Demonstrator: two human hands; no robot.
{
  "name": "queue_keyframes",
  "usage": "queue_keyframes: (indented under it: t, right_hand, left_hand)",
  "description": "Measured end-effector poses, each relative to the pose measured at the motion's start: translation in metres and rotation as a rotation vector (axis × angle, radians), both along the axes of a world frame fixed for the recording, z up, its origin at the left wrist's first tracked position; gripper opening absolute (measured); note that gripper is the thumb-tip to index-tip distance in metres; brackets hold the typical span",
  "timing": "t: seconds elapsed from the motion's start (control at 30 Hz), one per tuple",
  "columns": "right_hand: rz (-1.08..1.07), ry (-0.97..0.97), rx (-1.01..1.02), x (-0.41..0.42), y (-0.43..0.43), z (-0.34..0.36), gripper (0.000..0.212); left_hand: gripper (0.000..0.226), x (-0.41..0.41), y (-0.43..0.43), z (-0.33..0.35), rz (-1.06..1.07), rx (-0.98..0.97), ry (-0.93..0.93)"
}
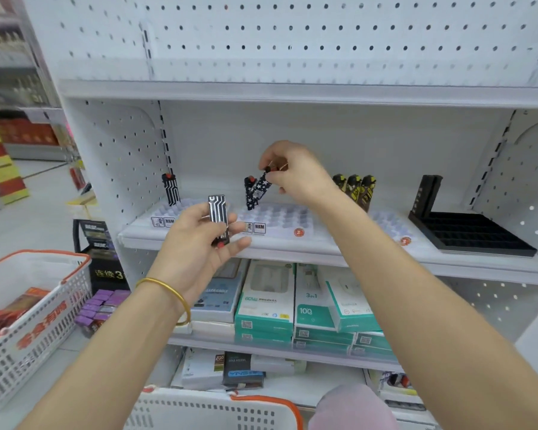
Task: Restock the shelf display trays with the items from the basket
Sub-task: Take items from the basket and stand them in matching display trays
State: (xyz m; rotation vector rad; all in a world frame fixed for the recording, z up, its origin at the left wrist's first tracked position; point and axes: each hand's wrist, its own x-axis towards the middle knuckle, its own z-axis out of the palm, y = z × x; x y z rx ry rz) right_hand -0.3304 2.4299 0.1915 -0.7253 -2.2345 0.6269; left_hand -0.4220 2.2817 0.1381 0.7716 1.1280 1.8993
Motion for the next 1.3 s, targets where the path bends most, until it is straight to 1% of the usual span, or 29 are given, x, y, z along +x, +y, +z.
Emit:
queue_keyframes:
  t: [0.13,0.27,0.4,0.47,0.6,0.8,0.9,1.0,1.07,1.17,1.23,1.3]
  right_hand:
    - [-0.016,-0.125,0.114,-0.022,0.008,-0.006,0.023]
    - [-0.059,-0.178,0.214,-0.033,0.013,-0.017,0.022]
    - [-0.060,-0.210,0.270,-0.039,0.017,-0.018,0.021]
    - [-0.041,-0.225,0.262,-0.041,0.017,-0.016,0.021]
    - [-0.006,-0.311,0.285,-0.044,0.016,-0.014,0.023]
    - [-0.017,-0.284,0.272,-0.042,0.013,-0.015,0.022]
    - [-0.023,-0.276,0.279,-0.040,0.008,-0.013,0.015]
    - [-0.032,-0.275,0.263,-0.041,0.005,-0.014,0.012]
    - [-0.043,-0.266,0.263,-0.043,0.004,-0.014,0.010]
    - [-0.074,-0.249,0.269,-0.046,0.004,-0.015,0.013]
    - [-0.107,-0.185,0.256,-0.046,0.002,-0.014,0.015]
    - [-0.146,-0.073,0.218,-0.043,0.001,-0.008,0.014]
  left_hand:
    - [0.023,-0.007,-0.003,-0.003,-0.016,0.008,0.007]
    - [0.024,-0.009,-0.004,-0.005,-0.041,0.005,0.004]
    - [0.025,-0.011,-0.003,-0.006,-0.052,-0.007,0.003]
    - [0.024,-0.011,-0.003,-0.007,-0.058,-0.011,0.001]
    - [0.023,-0.011,-0.002,-0.008,-0.069,-0.011,-0.011]
    - [0.024,-0.010,-0.002,-0.008,-0.077,-0.014,-0.019]
    - [0.024,-0.010,0.000,-0.007,-0.068,-0.028,0.003]
    - [0.023,-0.008,0.004,-0.003,-0.073,-0.074,0.095]
    - [0.024,-0.004,0.009,0.001,-0.118,-0.134,0.160]
    - [0.026,0.001,0.014,0.004,-0.157,-0.223,0.203]
    - [0.026,0.001,0.016,0.005,-0.150,-0.246,0.216]
    - [0.024,0.001,0.016,0.007,-0.151,-0.251,0.204]
